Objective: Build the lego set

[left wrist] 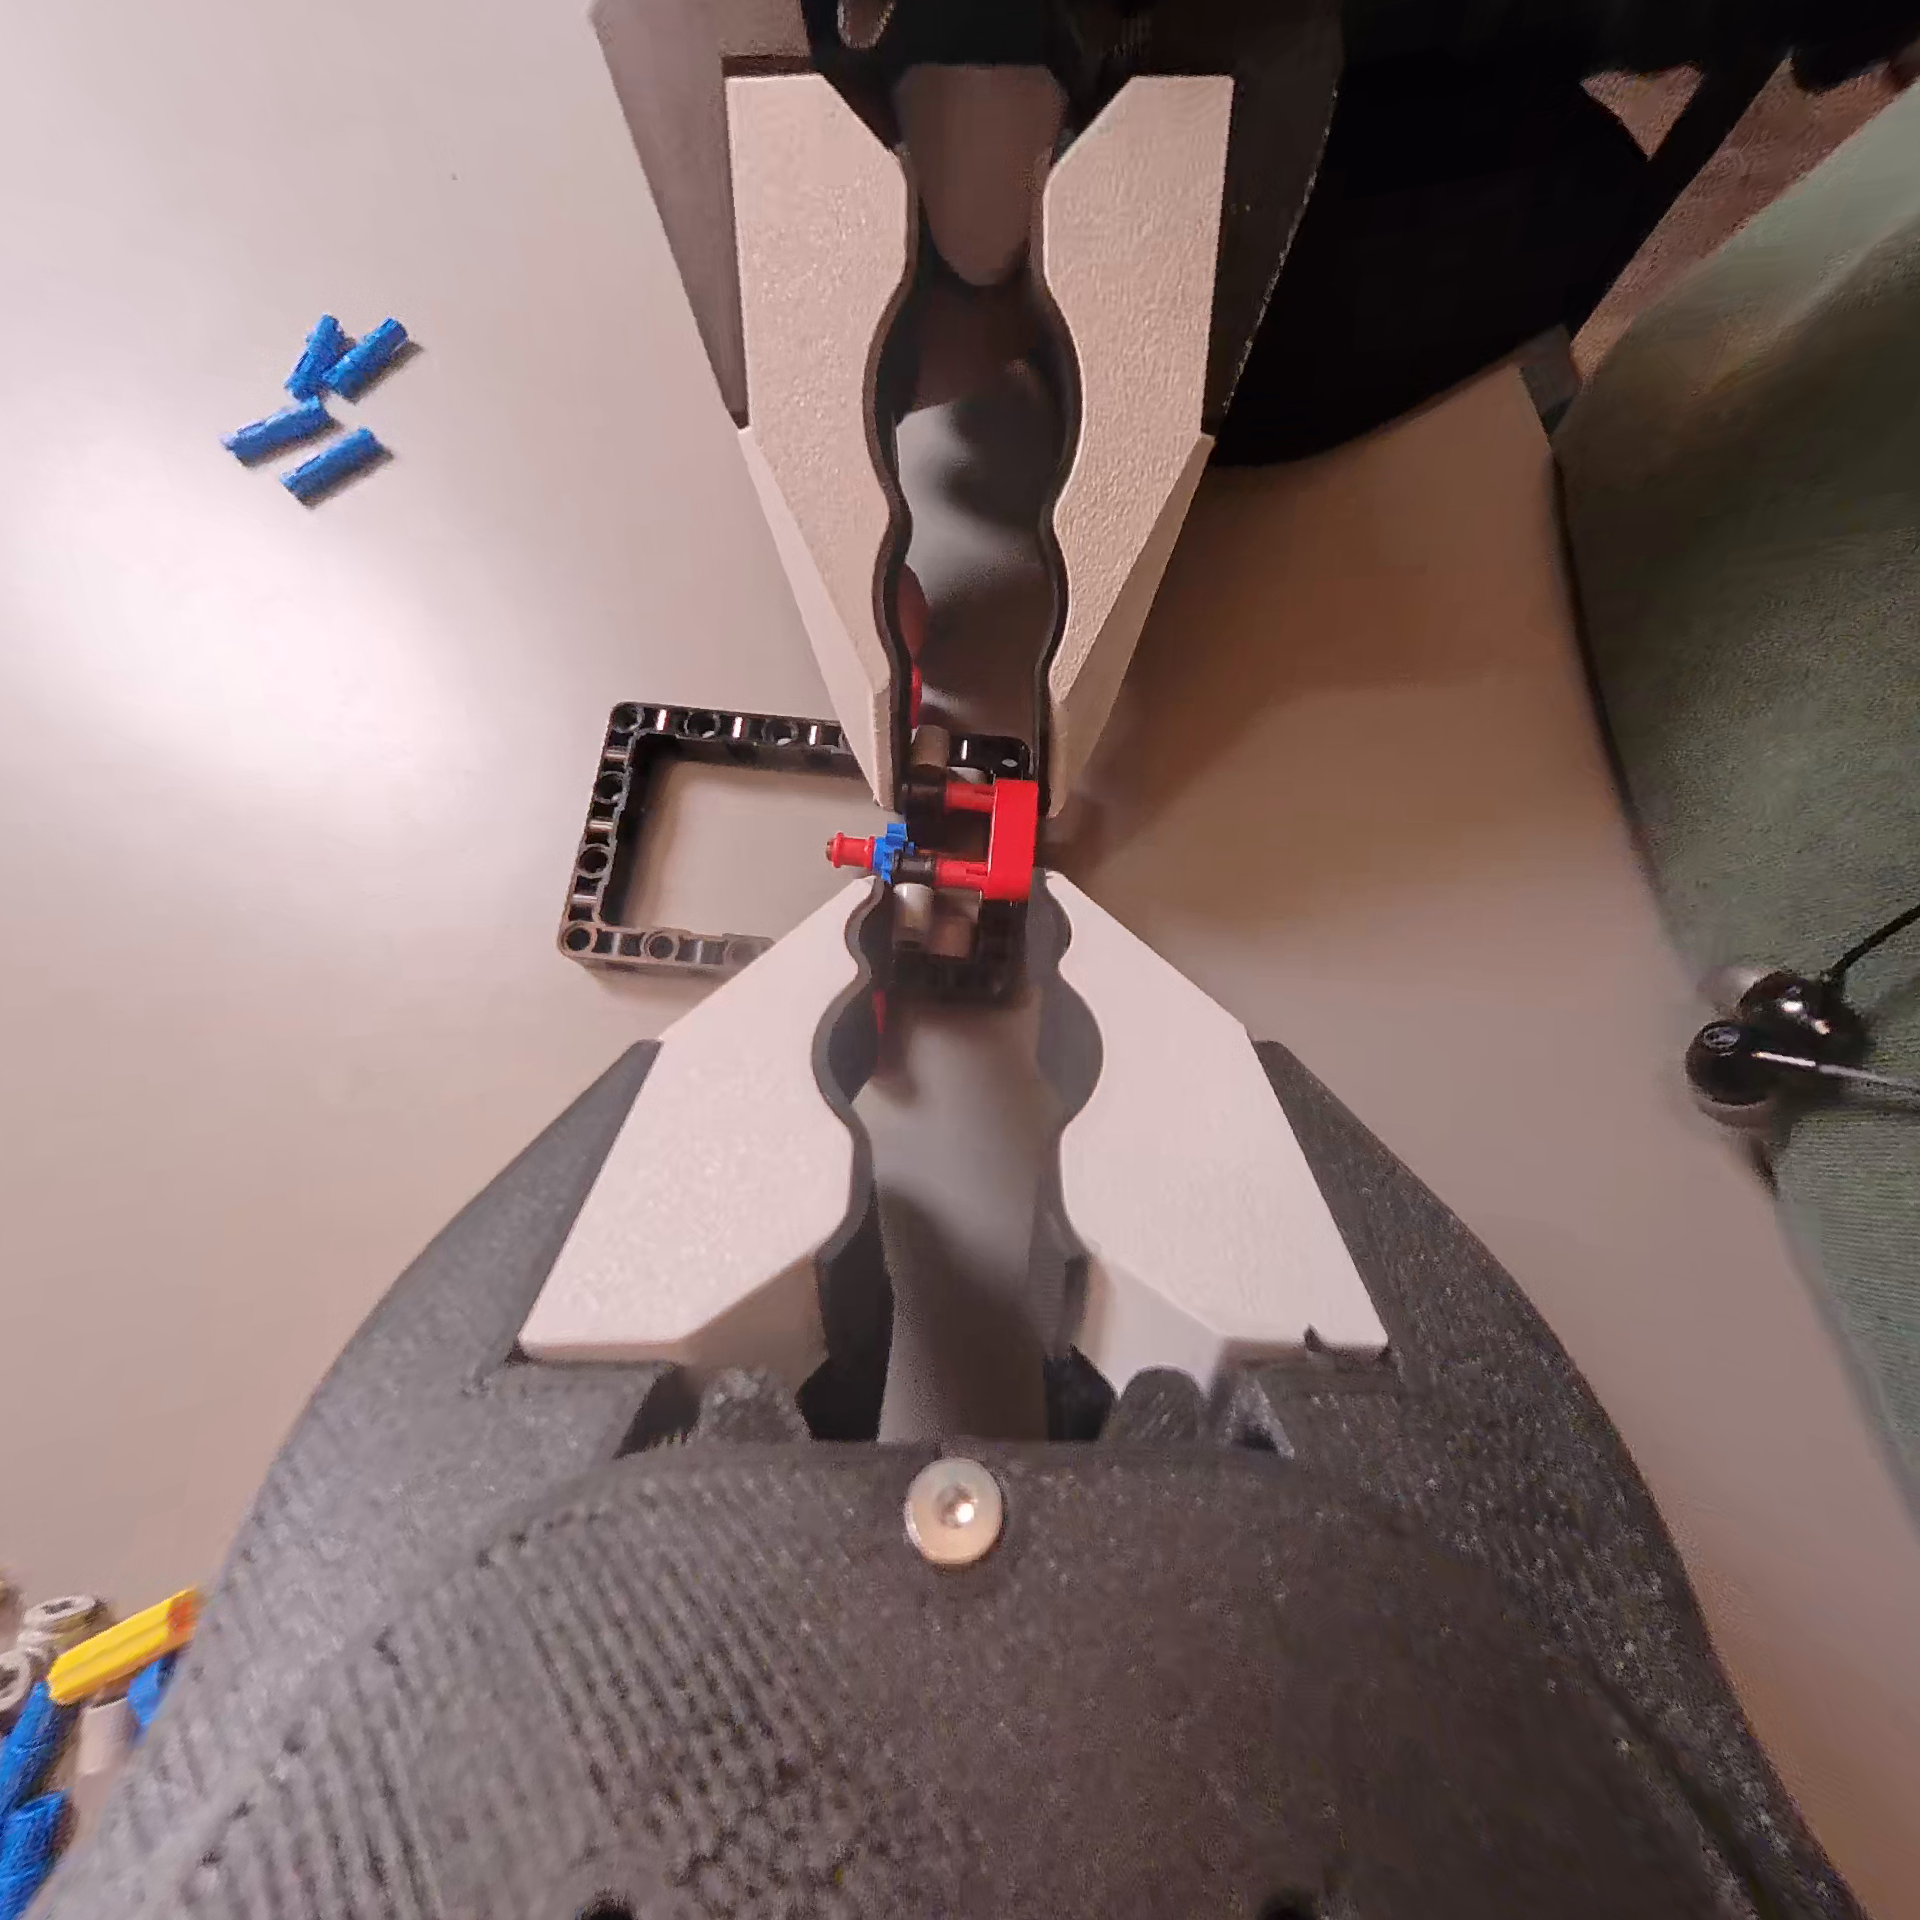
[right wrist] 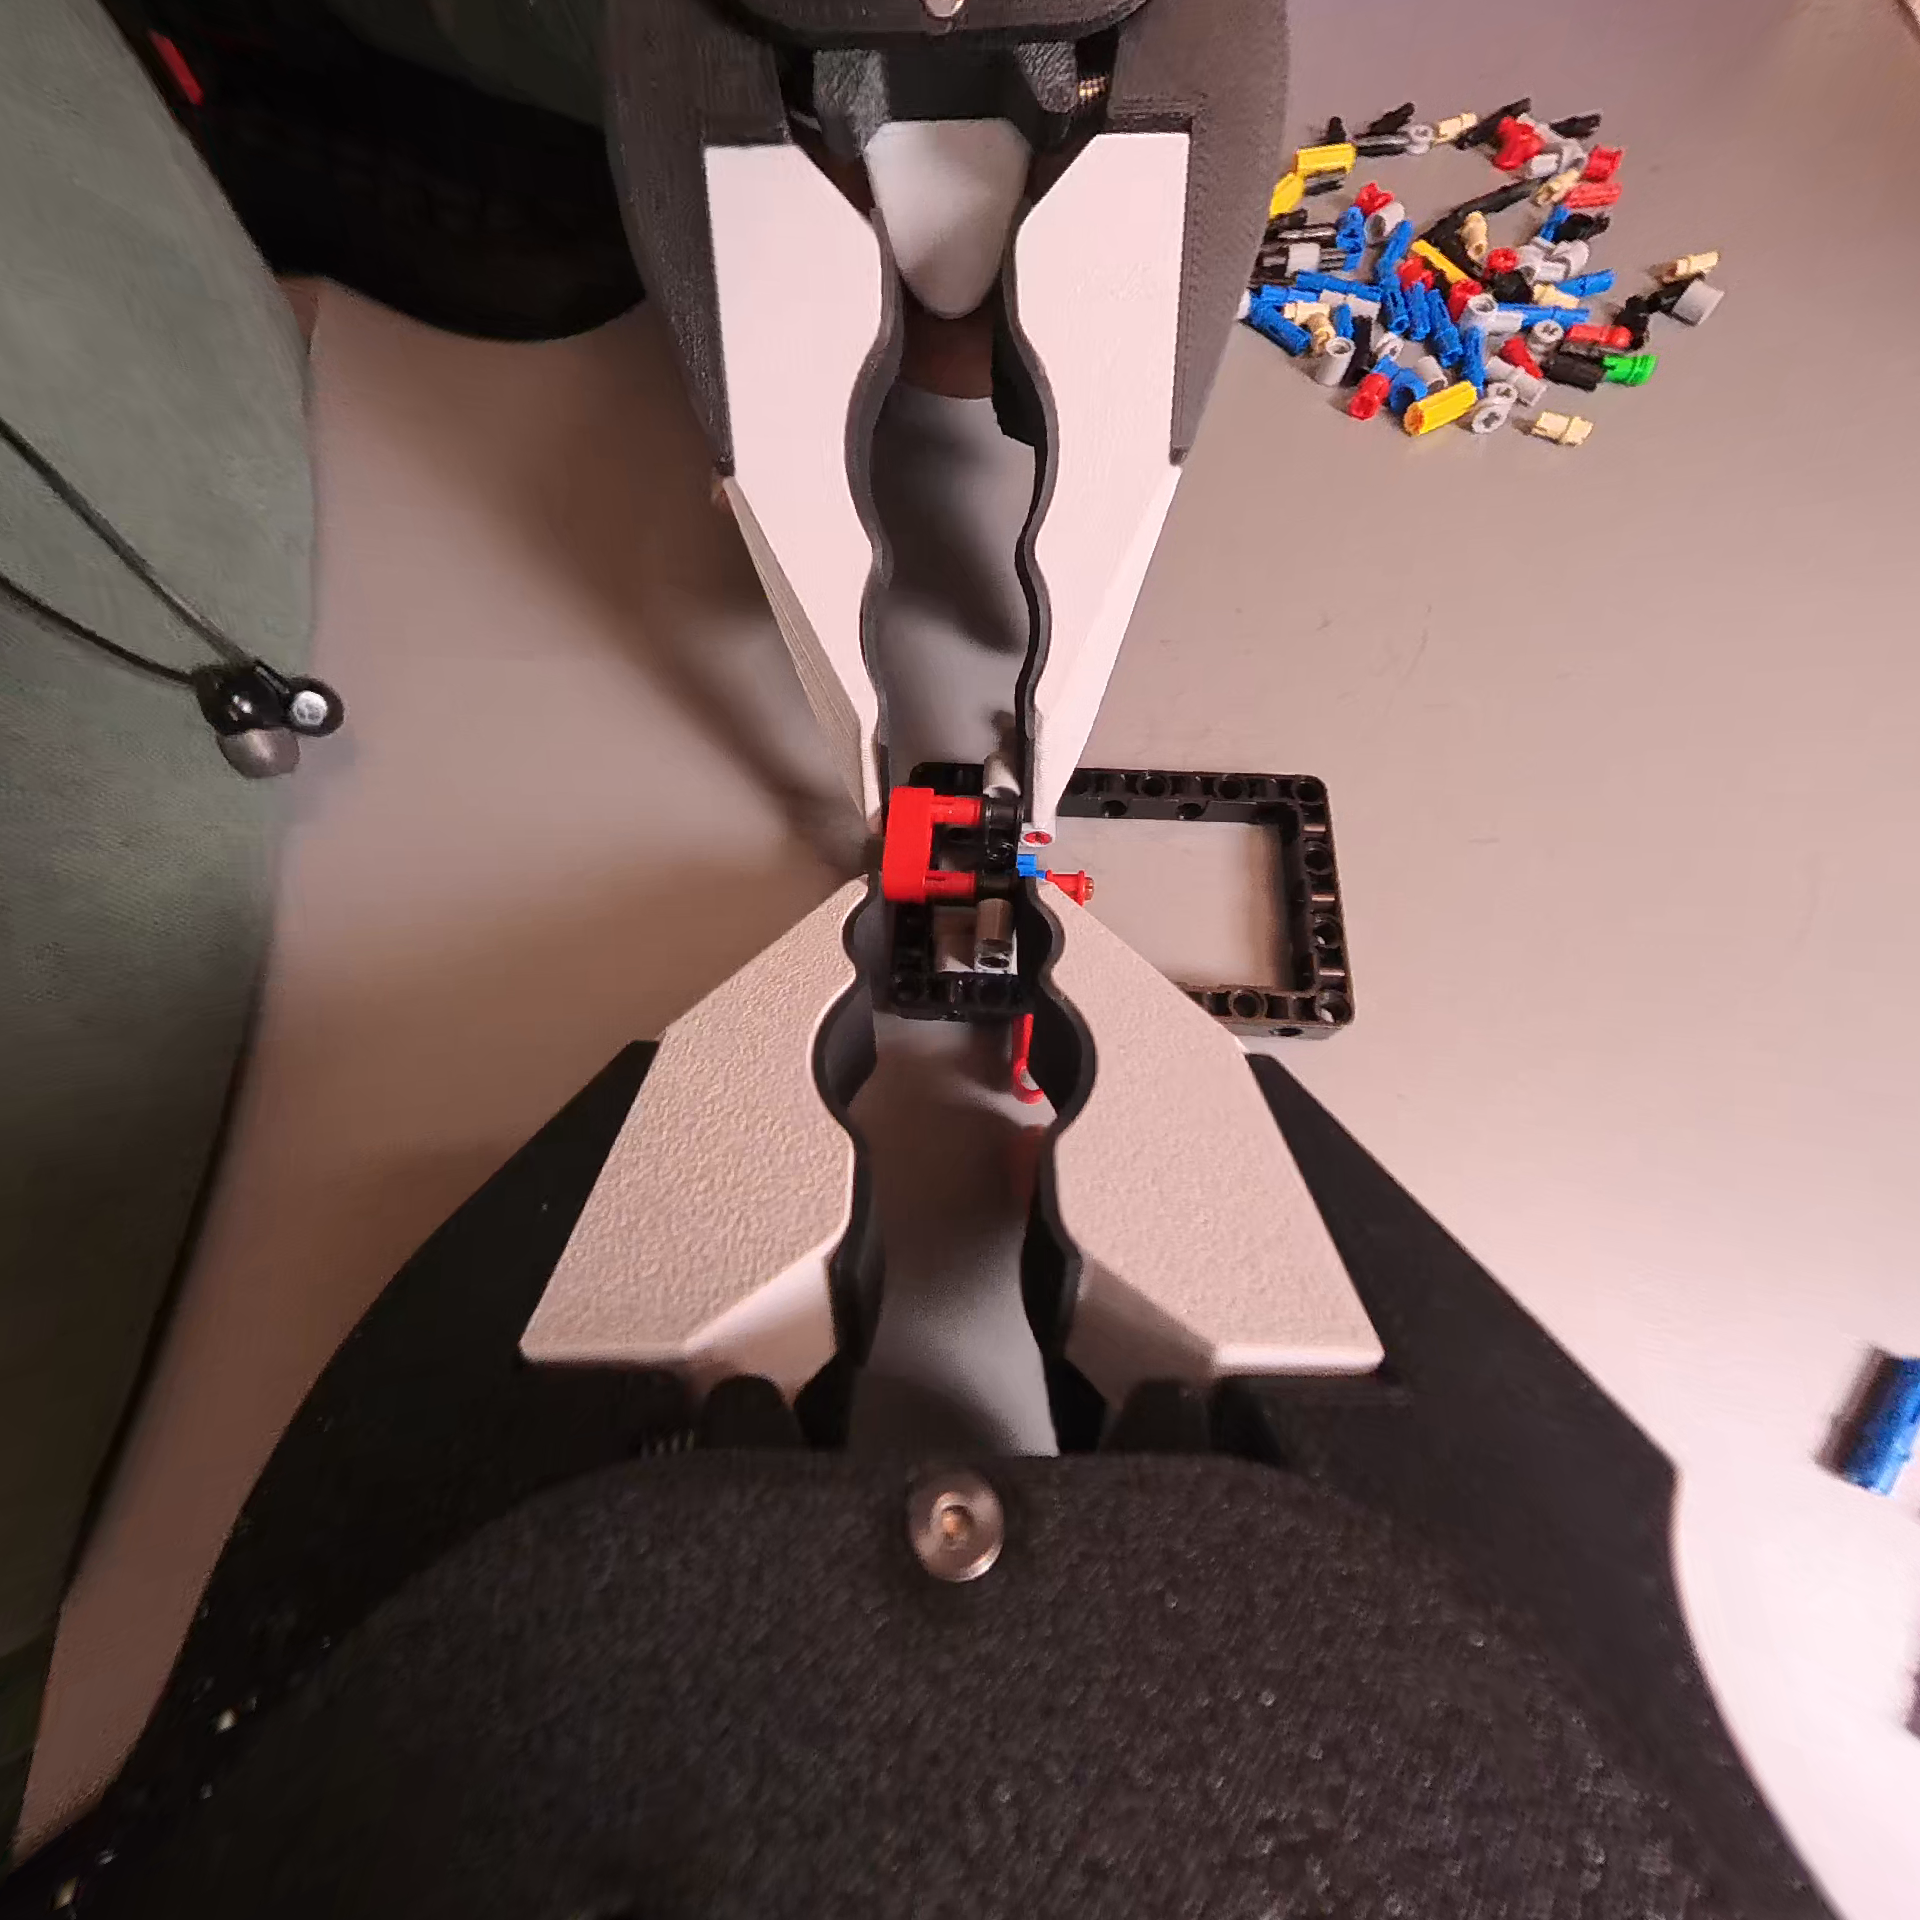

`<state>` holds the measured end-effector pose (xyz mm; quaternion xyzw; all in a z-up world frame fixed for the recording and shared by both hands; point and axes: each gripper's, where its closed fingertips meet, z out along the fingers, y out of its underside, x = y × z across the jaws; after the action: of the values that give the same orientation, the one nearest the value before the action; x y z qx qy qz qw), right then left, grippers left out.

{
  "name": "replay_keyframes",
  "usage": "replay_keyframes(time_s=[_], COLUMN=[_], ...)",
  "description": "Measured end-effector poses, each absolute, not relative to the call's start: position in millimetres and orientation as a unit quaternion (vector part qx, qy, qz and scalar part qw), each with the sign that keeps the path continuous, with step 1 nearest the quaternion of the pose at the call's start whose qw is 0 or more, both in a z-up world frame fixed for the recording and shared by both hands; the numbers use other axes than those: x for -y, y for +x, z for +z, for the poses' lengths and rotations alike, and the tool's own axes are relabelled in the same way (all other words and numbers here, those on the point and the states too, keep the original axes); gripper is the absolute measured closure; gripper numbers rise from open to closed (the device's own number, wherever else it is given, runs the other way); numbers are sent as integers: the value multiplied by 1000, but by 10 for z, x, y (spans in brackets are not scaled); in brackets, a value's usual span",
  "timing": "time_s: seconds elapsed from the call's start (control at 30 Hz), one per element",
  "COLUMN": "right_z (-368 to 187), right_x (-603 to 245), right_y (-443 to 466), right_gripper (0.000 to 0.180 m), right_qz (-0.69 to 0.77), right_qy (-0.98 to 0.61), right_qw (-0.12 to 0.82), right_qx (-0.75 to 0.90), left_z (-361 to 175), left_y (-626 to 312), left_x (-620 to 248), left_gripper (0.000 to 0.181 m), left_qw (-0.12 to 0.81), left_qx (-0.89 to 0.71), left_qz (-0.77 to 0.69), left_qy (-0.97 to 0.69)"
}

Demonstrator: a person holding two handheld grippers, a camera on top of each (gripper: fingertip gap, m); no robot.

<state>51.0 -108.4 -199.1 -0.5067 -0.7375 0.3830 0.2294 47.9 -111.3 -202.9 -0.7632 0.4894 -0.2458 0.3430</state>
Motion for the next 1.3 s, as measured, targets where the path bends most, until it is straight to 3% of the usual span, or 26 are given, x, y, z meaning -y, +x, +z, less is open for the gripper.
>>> replay_keyframes(time_s=[0.1, 0.17, 0.3, 0.43, 0.6, 0.77, 0.87, 1.1, 1.2, 1.3], right_z=[-1977, -1957, -1950, -1666, -1302, -1343, -1301, -1139, -1216, -1239], right_x=[1056, 1048, 1042, 1028, 1033, 1047, 949, 853, 772, 759], right_y=[527, 535, 548, 550, 535, 479, 448, 418, 335, 295], right_gripper=[156, 156, 156, 157, 158, 157, 151, 139, 155, 168], right_qz=[397, 413, 421, 530, 658, 686, 696, 555, 468, 471], right_qy=[-513, -518, -527, -561, -552, -551, -551, -501, -501, -524], right_qw=[218, 205, 188, 102, -37, -81, -39, 258, 335, 305], right_qx=[729, 720, 714, 628, 511, 468, 459, 612, 647, 641], left_z=[-2008, -2028, -2011, -1830, -1630, -1602, -1599, -1582, -1618, -1633], left_y=[482, 484, 503, 496, 469, 462, 447, 440, 445, 444], left_x=[1089, 1101, 1130, 1105, 1013, 1005, 985, 911, 894, 882], left_gripper=[155, 142, 137, 126, 139, 156, 164, 165, 165, 166], left_qw=[344, 345, 355, 404, 464, 465, 455, 407, 390, 387], left_qx=[-473, -476, -497, -517, -507, -480, -445, -331, -307, -304], left_qz=[-265, -261, -248, -226, -199, -223, -261, -374, -400, -404], left_qy=[-767, -765, -752, -720, -699, -710, -726, -764, -770, -771])
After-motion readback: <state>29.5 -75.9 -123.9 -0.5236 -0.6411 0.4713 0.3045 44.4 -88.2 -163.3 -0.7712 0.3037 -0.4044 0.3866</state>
